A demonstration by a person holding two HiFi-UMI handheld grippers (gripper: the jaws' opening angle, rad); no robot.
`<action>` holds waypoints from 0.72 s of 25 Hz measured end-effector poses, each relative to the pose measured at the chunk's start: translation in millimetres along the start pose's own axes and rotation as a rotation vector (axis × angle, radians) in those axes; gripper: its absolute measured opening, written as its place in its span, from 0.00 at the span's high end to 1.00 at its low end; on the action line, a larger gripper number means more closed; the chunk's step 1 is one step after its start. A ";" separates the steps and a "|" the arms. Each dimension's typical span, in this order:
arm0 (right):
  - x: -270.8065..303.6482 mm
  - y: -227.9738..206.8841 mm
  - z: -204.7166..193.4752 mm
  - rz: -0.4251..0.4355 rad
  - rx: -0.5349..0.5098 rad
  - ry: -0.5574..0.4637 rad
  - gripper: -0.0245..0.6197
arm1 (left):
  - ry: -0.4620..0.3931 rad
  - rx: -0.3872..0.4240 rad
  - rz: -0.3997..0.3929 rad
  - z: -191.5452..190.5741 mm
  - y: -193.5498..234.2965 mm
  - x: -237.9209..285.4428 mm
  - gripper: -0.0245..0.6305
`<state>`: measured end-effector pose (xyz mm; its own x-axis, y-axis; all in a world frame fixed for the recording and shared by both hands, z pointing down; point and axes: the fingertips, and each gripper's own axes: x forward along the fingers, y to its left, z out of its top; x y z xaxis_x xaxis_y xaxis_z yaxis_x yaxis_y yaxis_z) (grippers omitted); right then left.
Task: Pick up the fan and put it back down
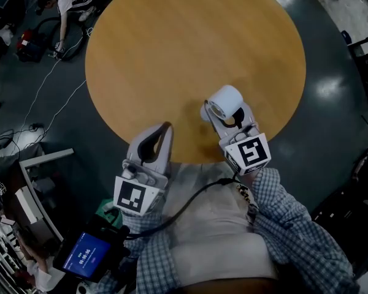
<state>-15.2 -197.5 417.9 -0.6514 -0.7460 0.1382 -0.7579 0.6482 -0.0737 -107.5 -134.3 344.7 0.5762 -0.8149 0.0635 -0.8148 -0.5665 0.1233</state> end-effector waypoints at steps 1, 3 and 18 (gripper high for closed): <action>3.4 1.1 -4.7 0.003 -0.005 0.007 0.74 | 0.013 -0.002 0.004 -3.8 1.0 -3.1 0.96; 9.5 4.4 -12.8 0.007 -0.010 0.023 0.74 | 0.036 -0.006 0.015 -10.7 3.4 -8.3 0.96; 12.2 36.4 -42.6 0.062 -0.057 0.082 0.74 | 0.119 -0.028 0.018 -34.1 -8.3 -33.8 0.96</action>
<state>-49.3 -176.5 458.9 -0.6901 -0.6908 0.2157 -0.7117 0.7019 -0.0290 -118.0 -97.9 375.3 0.5663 -0.8036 0.1829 -0.8240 -0.5468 0.1488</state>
